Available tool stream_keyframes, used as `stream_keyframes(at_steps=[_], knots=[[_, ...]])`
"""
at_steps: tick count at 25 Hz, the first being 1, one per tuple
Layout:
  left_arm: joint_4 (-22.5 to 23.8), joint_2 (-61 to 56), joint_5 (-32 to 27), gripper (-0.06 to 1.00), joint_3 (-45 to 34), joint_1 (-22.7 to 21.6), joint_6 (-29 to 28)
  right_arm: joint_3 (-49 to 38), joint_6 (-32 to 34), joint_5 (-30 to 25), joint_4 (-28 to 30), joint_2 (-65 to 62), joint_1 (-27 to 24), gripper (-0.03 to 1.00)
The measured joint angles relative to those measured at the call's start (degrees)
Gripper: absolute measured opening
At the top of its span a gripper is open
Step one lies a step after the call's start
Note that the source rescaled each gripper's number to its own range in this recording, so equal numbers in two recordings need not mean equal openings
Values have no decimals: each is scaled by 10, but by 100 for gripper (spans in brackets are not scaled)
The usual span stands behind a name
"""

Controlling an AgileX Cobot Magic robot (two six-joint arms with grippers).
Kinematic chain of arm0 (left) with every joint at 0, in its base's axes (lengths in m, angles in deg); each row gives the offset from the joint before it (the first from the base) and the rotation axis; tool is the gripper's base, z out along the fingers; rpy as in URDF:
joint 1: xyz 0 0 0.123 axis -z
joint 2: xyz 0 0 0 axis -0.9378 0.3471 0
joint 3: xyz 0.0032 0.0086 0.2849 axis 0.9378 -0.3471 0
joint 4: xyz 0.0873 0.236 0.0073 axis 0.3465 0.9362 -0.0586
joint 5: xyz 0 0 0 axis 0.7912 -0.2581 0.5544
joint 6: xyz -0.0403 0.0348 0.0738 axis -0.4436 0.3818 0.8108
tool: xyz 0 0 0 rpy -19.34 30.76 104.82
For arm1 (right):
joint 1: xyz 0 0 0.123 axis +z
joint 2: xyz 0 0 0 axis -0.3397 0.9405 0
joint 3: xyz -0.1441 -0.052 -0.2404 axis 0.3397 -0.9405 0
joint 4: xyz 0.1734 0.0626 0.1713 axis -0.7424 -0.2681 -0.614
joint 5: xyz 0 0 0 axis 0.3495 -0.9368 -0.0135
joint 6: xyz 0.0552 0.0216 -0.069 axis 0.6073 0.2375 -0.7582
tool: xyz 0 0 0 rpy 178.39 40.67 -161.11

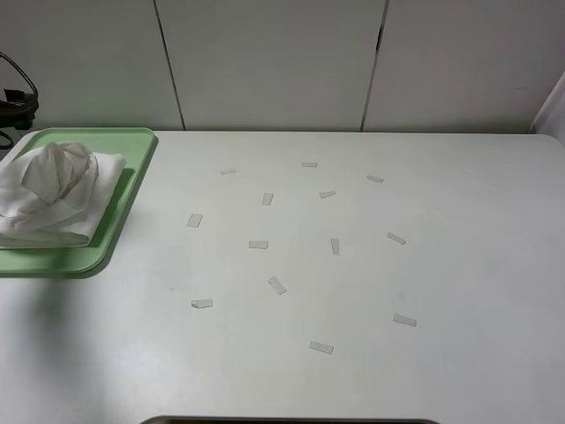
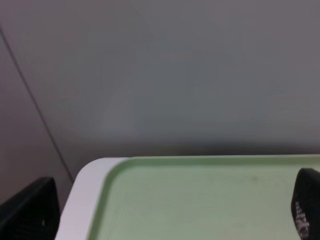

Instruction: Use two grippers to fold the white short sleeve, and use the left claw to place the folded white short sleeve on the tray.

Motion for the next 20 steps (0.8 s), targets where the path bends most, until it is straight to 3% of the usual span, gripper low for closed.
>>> stream_keyframes(at_steps=[8,11,16,20], knots=[[-9,80,46,92,-15,-13,20,0,0,0,-2,0,0,100],[-14,144,97,92,-14,-14,25,0,0,0,-2,0,0,100],[-19,226,184,91,-13,9,25,0,0,0,-2,0,0,100],[-9,235,201,91,-13,32,25,0,0,0,-2,0,0,100]])
